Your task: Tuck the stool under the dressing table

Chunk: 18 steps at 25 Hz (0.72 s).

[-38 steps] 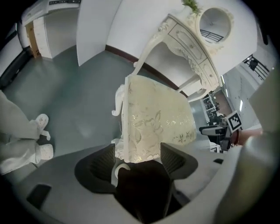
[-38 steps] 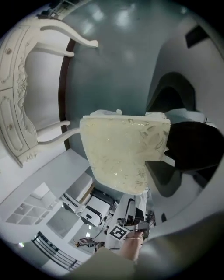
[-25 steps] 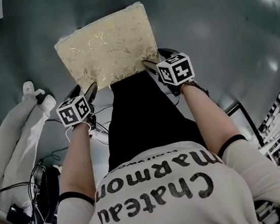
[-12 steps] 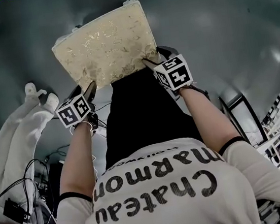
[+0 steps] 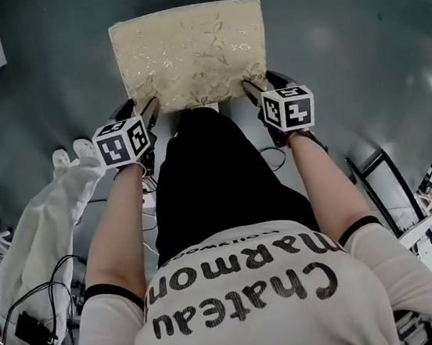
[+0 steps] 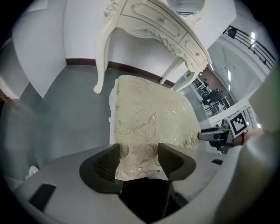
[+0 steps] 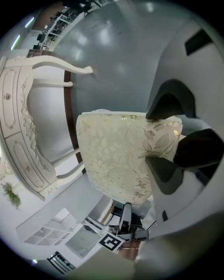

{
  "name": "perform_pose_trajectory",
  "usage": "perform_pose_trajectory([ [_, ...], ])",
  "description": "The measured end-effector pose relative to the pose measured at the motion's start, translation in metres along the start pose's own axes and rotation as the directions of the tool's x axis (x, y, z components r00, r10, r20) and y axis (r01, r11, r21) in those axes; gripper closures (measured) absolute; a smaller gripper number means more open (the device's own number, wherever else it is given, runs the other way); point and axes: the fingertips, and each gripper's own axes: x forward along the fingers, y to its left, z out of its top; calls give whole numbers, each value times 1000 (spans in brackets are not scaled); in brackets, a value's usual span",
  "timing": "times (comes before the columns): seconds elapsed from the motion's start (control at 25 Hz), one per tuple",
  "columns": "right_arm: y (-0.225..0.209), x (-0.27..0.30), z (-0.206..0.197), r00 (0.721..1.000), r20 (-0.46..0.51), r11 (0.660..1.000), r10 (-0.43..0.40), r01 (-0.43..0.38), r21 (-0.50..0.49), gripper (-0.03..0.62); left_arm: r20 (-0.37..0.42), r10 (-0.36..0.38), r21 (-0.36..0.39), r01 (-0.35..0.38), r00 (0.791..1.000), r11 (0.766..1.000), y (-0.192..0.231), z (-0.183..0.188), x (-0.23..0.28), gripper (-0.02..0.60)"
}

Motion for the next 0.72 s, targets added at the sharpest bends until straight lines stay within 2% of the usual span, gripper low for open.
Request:
perform_pose_trajectory([
  [0.08,6,-1,-6,999,28,1000,-23,22,20,303,4,-3,40,3,1000,999,3,-1,-3,299],
  [0.24,75,10,-56,998,35,999,-50,49,22,308,8,15,45,-16,1000,999,51,-67,-41,300],
  [0.32,97,13,-66,998,40,999,-51,50,15,312,24,28,43,-29,999,999,67,-82,-54,301],
  [0.64,107,-2,-68,994,75,996,-75,71,52,316,68,7,121,-16,998,993,67,-68,-63,299],
  [0.72,108,-2,-69,993,95,996,-76,70,61,318,101,15,128,-28,995,991,68,-66,-64,299],
])
